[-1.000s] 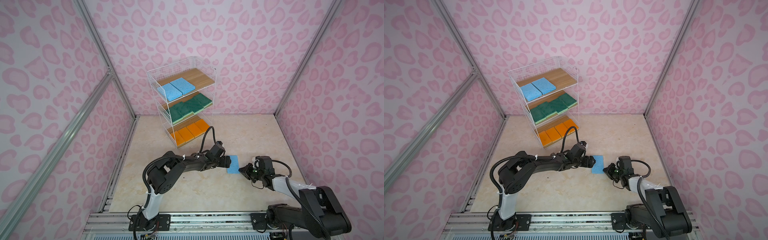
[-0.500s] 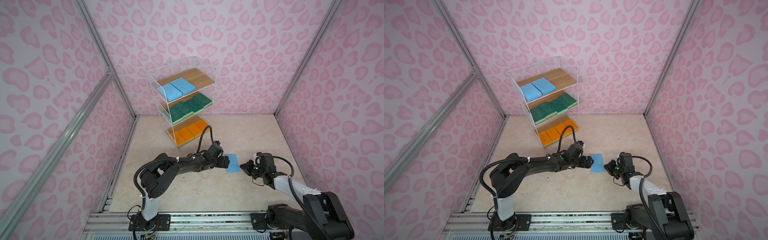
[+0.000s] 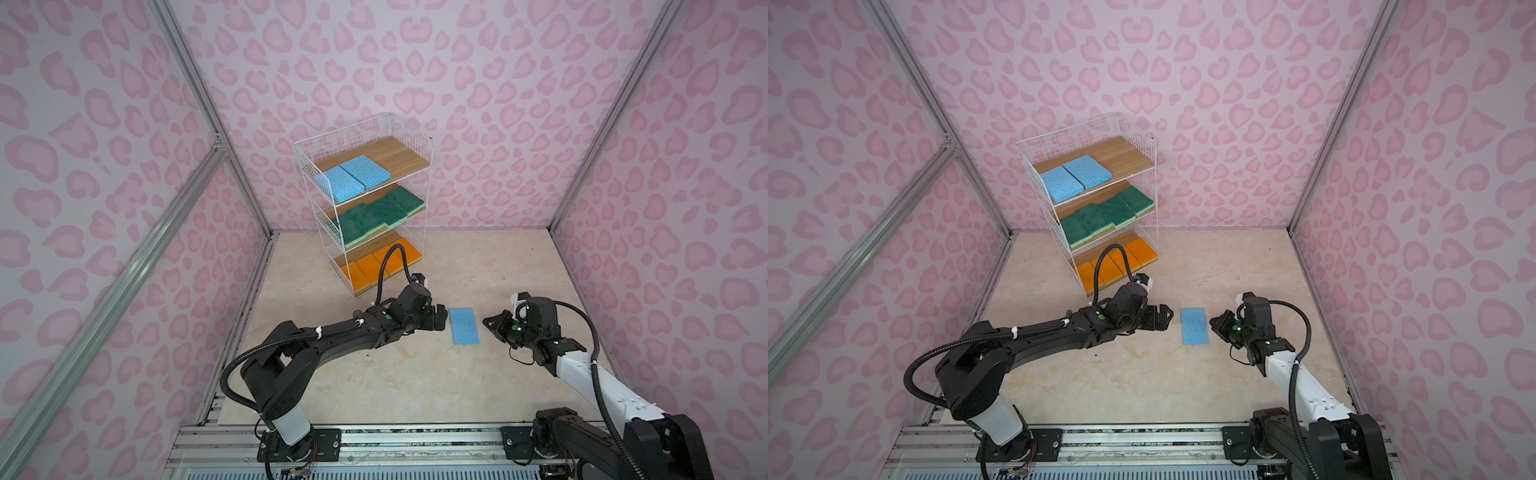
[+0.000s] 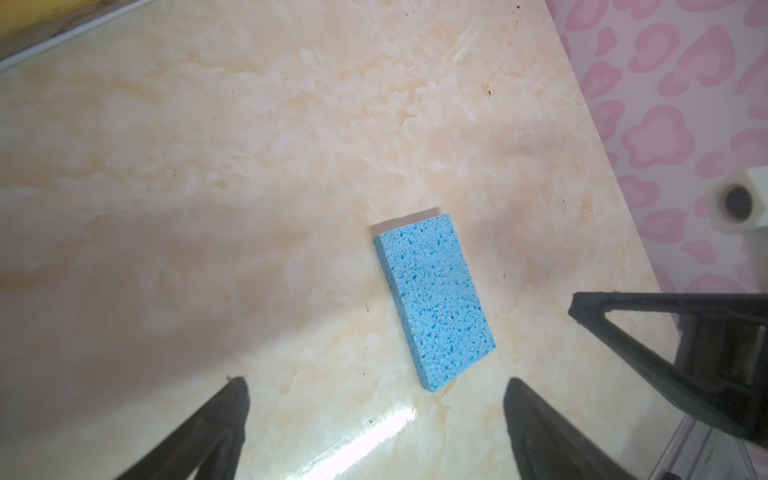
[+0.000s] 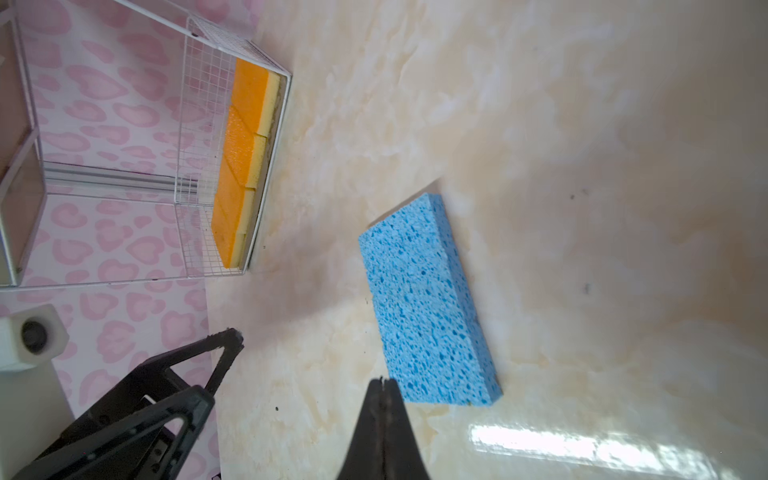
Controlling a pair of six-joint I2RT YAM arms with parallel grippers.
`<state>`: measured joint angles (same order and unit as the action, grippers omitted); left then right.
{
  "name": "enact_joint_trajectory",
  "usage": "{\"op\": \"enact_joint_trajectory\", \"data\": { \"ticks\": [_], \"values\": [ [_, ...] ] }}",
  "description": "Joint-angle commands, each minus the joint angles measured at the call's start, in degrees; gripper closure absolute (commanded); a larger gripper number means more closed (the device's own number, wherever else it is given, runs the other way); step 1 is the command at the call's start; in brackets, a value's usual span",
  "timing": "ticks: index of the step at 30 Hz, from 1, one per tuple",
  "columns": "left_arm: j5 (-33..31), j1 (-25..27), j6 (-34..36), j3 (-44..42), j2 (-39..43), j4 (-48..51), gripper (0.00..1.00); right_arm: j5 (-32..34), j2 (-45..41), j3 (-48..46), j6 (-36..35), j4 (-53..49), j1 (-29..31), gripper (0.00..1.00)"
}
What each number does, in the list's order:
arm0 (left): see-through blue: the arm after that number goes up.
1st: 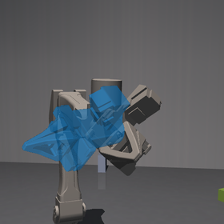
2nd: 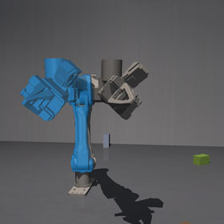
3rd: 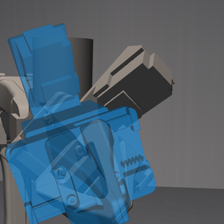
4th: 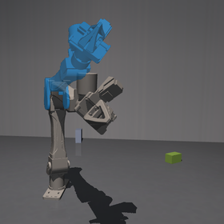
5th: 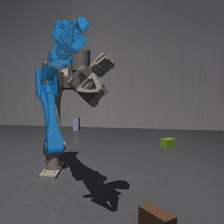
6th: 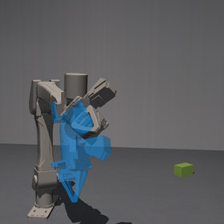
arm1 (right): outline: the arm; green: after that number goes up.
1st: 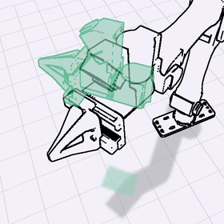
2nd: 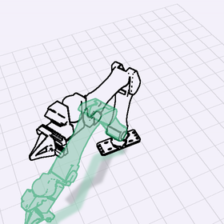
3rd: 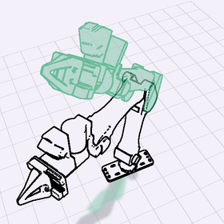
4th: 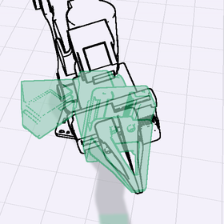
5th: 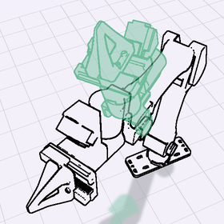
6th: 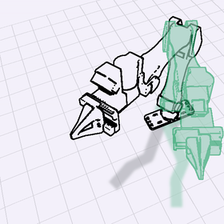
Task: Place and organize the cleaning sponges onto the shelf
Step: 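Close right gripper on the blue sponge edge and lift it off the table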
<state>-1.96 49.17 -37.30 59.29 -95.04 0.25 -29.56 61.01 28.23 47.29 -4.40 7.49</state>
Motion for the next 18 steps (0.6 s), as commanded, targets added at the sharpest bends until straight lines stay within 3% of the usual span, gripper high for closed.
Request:
{"op": "enact_joint_trajectory", "data": {
  "ticks": [1, 6, 8, 12, 18],
  "values": [
    [-0.67, -0.88, 0.73, -1.82, 2.99, 0.15, 0.02, 0.46, -0.25, 2.27, -3.22, -4.55, 1.32, 1.0],
    [1.86, -1.34, 1.78, -2.03, 2.38, 0.28, 0.05, 0.24, 0.44, -0.4, -2.11, -5.01, 1.81, 0.61],
    [3.6, -1.29, 1.86, -1.02, 0.55, -0.34, 0.06, 0.81, -0.01, -2.3, -1.43, -4.43, 1.83, 0.53],
    [6.3, -0.96, 2.4, 3.14, -5.41, -0.25, 0.1, -0.99, 0.71, -6.89, 2.62, 0.56, 2.04, 0.44],
    [6.32, 0.2, 2.92, 8.1, -12.93, -0.33, 0.11, 0.47, 2.62, -12.87, 10.01, 9.84, 4.54, 0.43]
  ]
}}
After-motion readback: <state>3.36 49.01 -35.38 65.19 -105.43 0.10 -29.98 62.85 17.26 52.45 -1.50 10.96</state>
